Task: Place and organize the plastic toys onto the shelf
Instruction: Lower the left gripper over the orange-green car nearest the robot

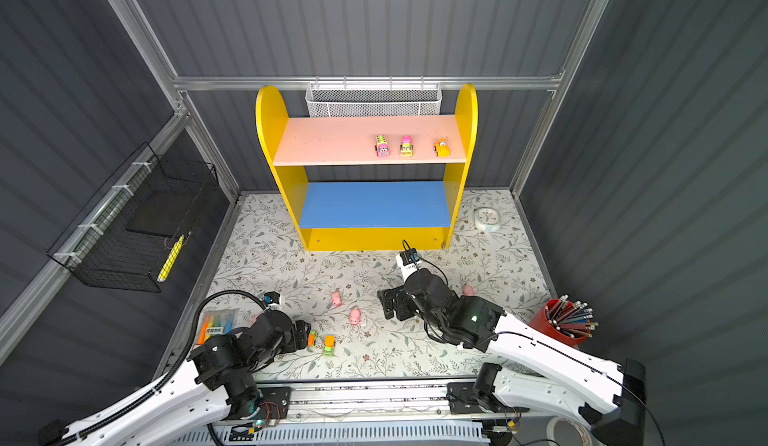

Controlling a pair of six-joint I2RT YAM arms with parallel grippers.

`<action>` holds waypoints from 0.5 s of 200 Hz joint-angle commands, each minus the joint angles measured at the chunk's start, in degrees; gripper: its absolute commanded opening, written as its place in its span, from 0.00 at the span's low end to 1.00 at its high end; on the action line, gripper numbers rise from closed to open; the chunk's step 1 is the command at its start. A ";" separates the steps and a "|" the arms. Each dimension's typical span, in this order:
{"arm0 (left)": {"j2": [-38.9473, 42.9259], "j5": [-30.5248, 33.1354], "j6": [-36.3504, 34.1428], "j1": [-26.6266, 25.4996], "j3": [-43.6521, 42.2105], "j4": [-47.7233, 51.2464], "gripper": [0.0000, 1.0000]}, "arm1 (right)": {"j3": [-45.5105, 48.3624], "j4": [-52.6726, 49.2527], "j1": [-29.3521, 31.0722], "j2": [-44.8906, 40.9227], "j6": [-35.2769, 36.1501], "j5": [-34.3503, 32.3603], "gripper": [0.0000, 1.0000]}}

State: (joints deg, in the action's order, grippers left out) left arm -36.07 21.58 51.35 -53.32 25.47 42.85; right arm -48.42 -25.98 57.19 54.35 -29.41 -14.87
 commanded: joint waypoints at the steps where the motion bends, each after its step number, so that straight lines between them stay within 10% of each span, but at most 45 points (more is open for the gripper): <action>1: -2.34 0.88 1.52 -0.73 1.50 1.13 0.85 | 1.08 1.52 0.33 -0.87 -1.08 -0.25 0.99; 100: -13.43 5.92 6.79 -5.64 -0.11 -4.54 0.80 | 4.21 1.85 0.25 -3.05 -0.67 0.07 0.99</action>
State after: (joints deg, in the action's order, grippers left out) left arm -47.86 26.20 56.10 -57.78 26.79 41.78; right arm -44.99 -24.84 57.39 51.70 -29.61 -15.38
